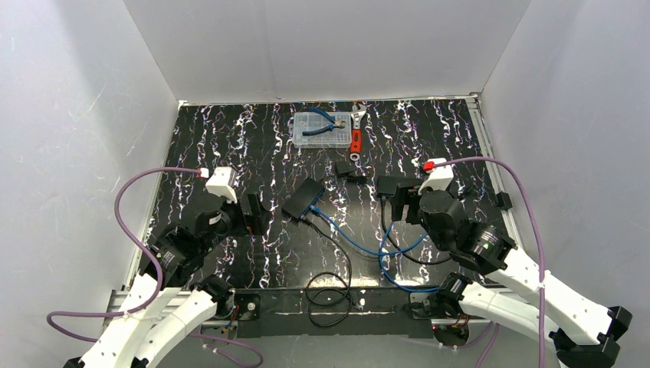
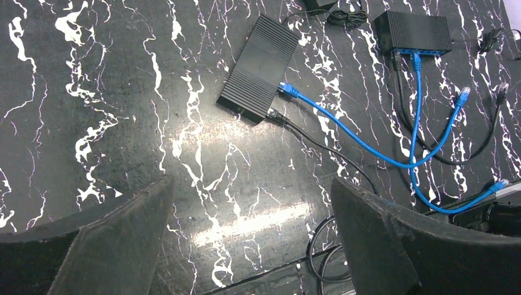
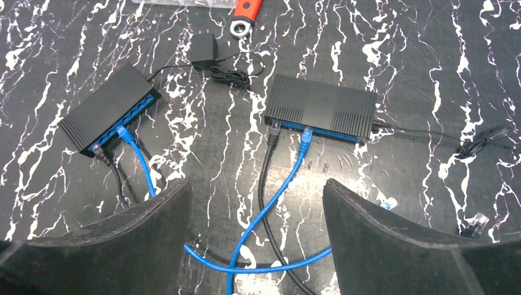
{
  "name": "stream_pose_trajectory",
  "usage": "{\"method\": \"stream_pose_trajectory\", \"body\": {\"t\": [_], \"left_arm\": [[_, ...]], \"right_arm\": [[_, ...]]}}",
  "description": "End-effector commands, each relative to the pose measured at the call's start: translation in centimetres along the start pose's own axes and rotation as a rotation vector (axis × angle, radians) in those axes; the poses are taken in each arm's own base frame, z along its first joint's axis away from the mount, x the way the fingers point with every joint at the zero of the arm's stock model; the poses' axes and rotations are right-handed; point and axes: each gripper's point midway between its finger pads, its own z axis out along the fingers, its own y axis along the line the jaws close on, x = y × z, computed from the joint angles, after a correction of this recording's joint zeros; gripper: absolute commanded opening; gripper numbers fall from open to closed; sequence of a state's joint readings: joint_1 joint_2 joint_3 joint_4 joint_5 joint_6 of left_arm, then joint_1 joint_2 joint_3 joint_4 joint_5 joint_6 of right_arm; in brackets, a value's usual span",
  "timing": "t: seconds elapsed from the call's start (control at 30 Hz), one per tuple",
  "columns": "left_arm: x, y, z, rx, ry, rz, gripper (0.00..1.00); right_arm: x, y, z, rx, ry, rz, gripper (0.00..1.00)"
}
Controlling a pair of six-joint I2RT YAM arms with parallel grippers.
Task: Insert the plug into the switch port
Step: Reset both arms
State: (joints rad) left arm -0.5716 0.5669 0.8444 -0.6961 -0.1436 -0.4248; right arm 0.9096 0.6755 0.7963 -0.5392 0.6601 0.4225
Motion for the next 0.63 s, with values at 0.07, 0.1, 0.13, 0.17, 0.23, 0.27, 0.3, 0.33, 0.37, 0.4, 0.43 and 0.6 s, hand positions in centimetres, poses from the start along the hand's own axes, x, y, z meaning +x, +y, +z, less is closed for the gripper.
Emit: {"method": "stream_pose_trajectory", "body": {"t": [0.07,0.1,0.13,0.17,0.23,0.27,0.3,0.33,0.37,0.4,0.43,0.6], "left_arm": [[0.0,0.2,-0.1,-0.002,-0.011,0.023,0.98],[0.0,0.0,-0.1,0.009,-0.008,0.02,0.98],[0.0,-0.2,-0.1,0.019,-0.006,0.017,0.98],[0.1,-0.4,-0.1,0.03,-0.003,0.016,0.98],[0.1,-0.7,0.0,0.048,-0.005,0.012,0.98],[0.0,-0.7,0.0,0.043,-0.007,0.003,0.98],[-0.1,-0.6,-0.1,0.035,-0.013,-0.004,0.98],[-0.2,-0.6,-0.2,0.036,-0.016,-0.005,0.98],[-0.2,-0.5,-0.3,0.038,-0.022,-0.003,0.98],[-0.1,-0.6,-0.4,0.045,-0.025,0.007,0.98],[0.1,-0.7,-0.5,0.063,-0.021,0.027,0.98],[0.1,-0.2,-0.7,0.04,-0.028,0.044,0.98]], "right_arm": [[-0.3,-0.7,-0.1,0.039,-0.013,0.041,0.83],[-0.1,-0.7,-0.1,0.041,-0.009,0.042,0.83],[0.0,-0.7,0.0,0.043,-0.005,0.043,0.83],[0.2,-0.8,0.0,0.045,-0.002,0.044,0.83],[0.3,-0.8,0.0,0.047,0.003,0.045,0.83],[0.3,-0.8,0.1,0.048,0.003,0.045,0.83],[0.2,-0.7,0.1,0.048,0.003,0.045,0.83],[0.2,-0.8,0.1,0.05,0.002,0.043,0.83],[0.2,-0.8,0.1,0.051,0.002,0.035,0.83],[0.1,-0.8,0.1,0.051,0.0,0.03,0.83],[0.1,-0.8,0.1,0.051,0.0,0.026,0.83],[-0.1,-0.8,0.2,0.053,-0.005,0.015,0.83]]}}
